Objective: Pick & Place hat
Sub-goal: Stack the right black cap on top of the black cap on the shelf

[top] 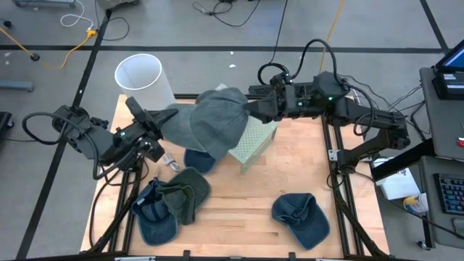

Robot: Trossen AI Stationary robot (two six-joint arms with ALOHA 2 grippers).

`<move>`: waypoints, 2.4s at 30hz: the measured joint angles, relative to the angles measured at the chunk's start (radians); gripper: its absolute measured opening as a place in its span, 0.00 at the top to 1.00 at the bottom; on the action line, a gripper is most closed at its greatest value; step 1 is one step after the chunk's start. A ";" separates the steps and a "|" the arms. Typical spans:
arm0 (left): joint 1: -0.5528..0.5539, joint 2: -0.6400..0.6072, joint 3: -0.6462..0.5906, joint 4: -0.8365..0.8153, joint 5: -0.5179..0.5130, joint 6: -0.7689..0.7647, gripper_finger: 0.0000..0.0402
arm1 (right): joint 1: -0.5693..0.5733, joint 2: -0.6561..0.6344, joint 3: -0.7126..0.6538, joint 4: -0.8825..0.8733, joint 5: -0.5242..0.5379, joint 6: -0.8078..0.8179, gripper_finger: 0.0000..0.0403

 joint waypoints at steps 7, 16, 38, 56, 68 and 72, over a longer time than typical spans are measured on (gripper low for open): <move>0.000 0.000 0.000 -0.001 0.000 -0.011 0.98 | 0.002 0.001 0.000 0.053 -0.009 -0.010 0.93; 0.001 0.000 0.000 -0.001 -0.004 -0.220 0.77 | 0.002 0.000 0.000 0.164 -0.008 -0.027 0.96; 0.001 0.000 0.000 -0.207 -0.127 -1.000 0.42 | 0.002 -0.080 0.000 0.191 0.226 -0.114 0.96; 0.002 -0.008 0.000 -0.211 -0.140 -1.136 0.52 | -0.115 0.147 0.000 0.349 0.623 -0.313 0.96; 0.002 -0.061 0.000 -0.214 -0.119 -1.153 0.48 | -0.198 0.391 0.000 0.554 0.619 -0.116 0.96; 0.002 -0.077 0.000 -0.214 -0.119 -1.140 0.46 | -0.197 0.451 0.000 0.607 0.615 -0.138 0.96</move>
